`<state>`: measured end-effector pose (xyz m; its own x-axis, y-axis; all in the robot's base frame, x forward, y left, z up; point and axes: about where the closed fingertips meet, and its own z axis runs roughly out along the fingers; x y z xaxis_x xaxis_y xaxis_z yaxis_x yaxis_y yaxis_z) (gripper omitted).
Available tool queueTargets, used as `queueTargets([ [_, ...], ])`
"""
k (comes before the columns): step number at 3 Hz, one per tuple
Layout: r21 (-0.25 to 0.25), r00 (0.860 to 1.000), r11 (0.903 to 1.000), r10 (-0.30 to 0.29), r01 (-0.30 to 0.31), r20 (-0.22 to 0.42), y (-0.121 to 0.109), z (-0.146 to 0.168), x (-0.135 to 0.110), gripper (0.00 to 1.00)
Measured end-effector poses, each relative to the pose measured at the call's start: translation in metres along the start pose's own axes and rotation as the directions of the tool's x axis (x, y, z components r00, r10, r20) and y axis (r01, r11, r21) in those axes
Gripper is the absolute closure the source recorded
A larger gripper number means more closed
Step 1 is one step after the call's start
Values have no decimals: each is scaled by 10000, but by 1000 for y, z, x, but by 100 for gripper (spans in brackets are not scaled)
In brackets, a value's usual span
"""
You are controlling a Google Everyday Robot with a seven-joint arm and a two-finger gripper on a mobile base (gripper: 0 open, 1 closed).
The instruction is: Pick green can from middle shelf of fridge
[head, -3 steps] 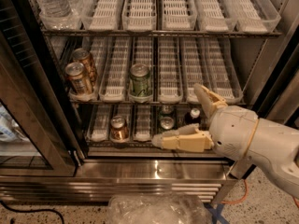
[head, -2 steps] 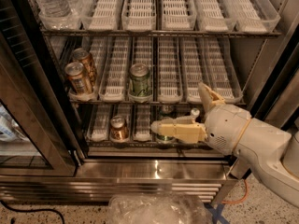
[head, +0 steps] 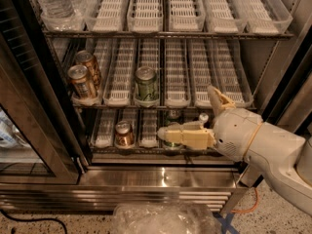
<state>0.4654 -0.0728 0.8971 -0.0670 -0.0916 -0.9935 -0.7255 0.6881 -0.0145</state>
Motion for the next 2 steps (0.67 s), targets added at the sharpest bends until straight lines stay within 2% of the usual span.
queueTargets([
  [1,64,9995,9998,-180,182,-268,1,11,18,0],
  [2,838,9993,9961,-257,278,-259,-17,23,43,0],
])
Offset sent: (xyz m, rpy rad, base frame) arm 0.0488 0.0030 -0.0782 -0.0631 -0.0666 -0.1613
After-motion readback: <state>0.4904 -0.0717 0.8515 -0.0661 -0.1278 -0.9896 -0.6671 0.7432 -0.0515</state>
